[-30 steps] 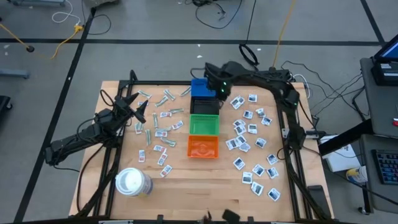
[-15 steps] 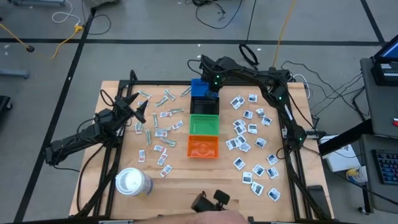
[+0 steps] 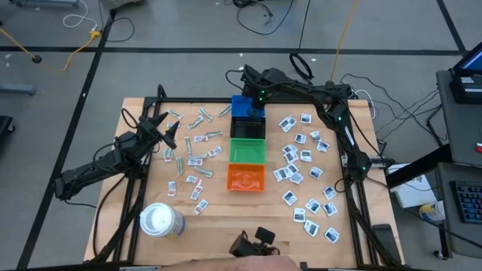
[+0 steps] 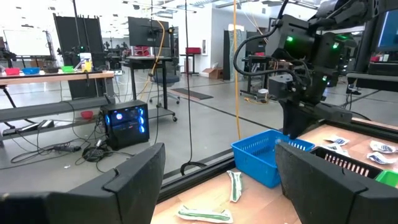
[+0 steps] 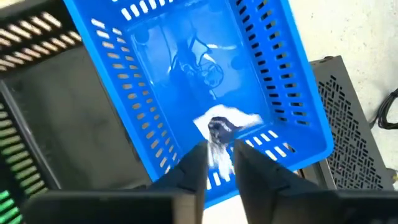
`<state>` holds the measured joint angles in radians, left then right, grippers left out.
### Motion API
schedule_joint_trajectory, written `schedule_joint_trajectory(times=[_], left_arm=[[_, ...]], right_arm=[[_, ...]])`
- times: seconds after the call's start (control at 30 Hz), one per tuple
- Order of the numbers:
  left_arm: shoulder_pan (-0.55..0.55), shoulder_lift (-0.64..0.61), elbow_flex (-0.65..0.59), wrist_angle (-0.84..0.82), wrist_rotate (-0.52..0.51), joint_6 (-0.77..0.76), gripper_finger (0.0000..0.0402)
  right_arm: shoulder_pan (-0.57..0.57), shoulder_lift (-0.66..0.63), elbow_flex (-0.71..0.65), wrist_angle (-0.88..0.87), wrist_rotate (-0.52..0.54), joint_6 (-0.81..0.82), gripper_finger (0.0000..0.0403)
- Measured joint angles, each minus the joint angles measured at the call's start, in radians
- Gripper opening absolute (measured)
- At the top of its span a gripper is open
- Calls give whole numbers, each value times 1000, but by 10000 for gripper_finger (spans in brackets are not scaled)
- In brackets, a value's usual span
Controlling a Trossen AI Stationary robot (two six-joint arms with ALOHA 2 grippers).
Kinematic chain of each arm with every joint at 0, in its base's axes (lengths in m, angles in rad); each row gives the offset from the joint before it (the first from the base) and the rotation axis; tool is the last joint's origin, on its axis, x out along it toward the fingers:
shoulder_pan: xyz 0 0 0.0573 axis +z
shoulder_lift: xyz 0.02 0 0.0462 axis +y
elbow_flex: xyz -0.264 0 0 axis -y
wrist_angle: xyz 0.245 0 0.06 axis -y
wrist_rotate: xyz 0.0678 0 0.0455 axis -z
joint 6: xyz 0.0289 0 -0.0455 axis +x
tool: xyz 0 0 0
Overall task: Pick & Place First Aid Supplies
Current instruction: Put the blue alcohol pad into the blue bin
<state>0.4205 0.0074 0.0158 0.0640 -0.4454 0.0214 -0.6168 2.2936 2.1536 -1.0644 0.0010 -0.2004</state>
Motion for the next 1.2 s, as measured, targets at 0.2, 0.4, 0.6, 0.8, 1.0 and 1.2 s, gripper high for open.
schedule_joint_trajectory(times=[0.2, 0.4, 0.6, 0.8, 1.0, 1.2], left_arm=[[0, 0, 0, 0, 0, 0, 305], [0, 0, 0, 0, 0, 0, 306], [0, 0, 0, 0, 0, 0, 305], [0, 0, 0, 0, 0, 0, 306], [0, 0, 0, 0, 0, 0, 306], [0, 0, 0, 0, 0, 0, 305]], right_arm=[[2, 0, 0, -1, 0, 6, 155], [2, -7, 0, -4, -1, 82, 175], [1, -58, 0, -35, 74, 311, 162], [1, -80, 0, -90, 159, 591, 144], [-3, -77, 0, -144, 155, 865, 132], [-11, -79, -27, -139, 159, 959, 121]])
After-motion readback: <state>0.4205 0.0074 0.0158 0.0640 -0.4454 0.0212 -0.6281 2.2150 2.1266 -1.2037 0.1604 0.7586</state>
